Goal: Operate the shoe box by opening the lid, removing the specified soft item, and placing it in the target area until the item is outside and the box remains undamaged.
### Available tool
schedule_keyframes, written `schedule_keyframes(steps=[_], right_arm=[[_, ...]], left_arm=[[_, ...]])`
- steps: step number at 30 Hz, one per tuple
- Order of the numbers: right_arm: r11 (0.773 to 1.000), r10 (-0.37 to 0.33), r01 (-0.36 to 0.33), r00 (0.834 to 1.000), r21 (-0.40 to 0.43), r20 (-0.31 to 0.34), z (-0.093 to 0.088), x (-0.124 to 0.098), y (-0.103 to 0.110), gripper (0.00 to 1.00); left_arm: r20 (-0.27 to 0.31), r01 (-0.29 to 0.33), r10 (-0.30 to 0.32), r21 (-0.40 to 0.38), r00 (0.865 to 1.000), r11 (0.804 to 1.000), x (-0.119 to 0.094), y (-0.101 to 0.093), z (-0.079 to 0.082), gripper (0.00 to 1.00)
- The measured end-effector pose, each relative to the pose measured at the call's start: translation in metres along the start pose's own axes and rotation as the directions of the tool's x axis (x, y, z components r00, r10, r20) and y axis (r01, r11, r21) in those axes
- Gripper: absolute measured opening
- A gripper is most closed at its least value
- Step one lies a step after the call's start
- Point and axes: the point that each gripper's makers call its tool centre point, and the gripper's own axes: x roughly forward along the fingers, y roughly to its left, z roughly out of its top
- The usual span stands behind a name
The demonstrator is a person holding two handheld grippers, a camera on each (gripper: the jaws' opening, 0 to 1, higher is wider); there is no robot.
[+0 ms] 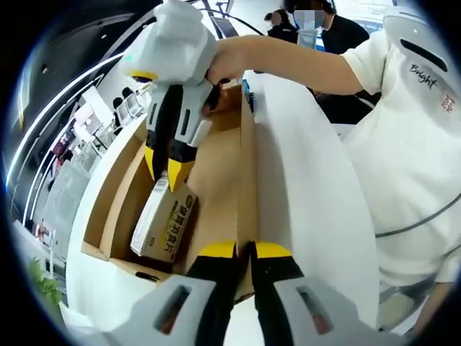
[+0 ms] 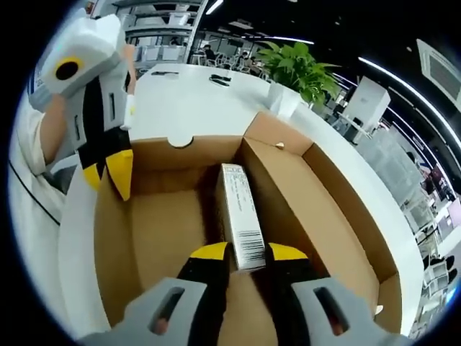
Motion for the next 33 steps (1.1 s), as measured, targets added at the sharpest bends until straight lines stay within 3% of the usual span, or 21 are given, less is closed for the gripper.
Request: schedule_keyframes(steps=[3,8,12,16,20,22,25,30,33], right_arm=[[1.000,0.019,-0.019,1.000,-0.021,-0.009,0.000,-0.001,0.000,0.19],[0.990,0.111,-0.115,0.992,0.082,0.052,0.017,-0.001,0.003,0.23],[0.995,0.095,-0.096,0.995,-0.027,-0.043,0.013,0.008,0.000,0.25],[0.993,0.115,-0.118,0.989,-0.030,-0.090,0.011,0.021,0.003,0.21],[0.987,0.150,-0.156,0.980,-0.036,-0.131,0.011,0.015,0.010,0.19],[0.978,0.178,-0.194,0.967,-0.078,-0.181,0.007,0.011,0.013,0.19],[0.972,0.216,-0.234,0.941,-0.038,-0.261,0.000,0.007,0.014,0.19],[0.957,0.272,-0.290,0.907,-0.007,-0.321,-0.006,0.004,0.015,0.18],[0.945,0.312,-0.324,0.876,0.029,-0.369,-0.014,-0.005,0.020,0.18]], left_arm=[[0.002,-0.002,0.002,0.000,1.000,1.000,0.000,0.000,0.000,0.06],[-0.001,0.004,-0.004,-0.002,1.000,1.000,0.000,-0.001,0.000,0.06],[0.000,0.005,-0.005,0.000,1.000,1.000,0.000,-0.001,0.000,0.06],[-0.002,0.005,-0.005,0.001,1.000,1.000,0.000,-0.001,0.000,0.06],[0.001,0.006,-0.006,0.001,1.000,1.000,0.000,-0.001,0.000,0.06],[-0.001,0.009,-0.009,0.000,1.000,1.000,0.000,-0.001,0.000,0.06],[-0.002,0.009,-0.009,-0.001,1.000,1.000,0.000,-0.001,0.000,0.06],[0.000,0.006,-0.006,-0.001,1.000,1.000,0.000,-0.001,0.000,0.06],[0.000,0.010,-0.010,-0.001,1.000,1.000,0.000,-0.001,0.001,0.06]])
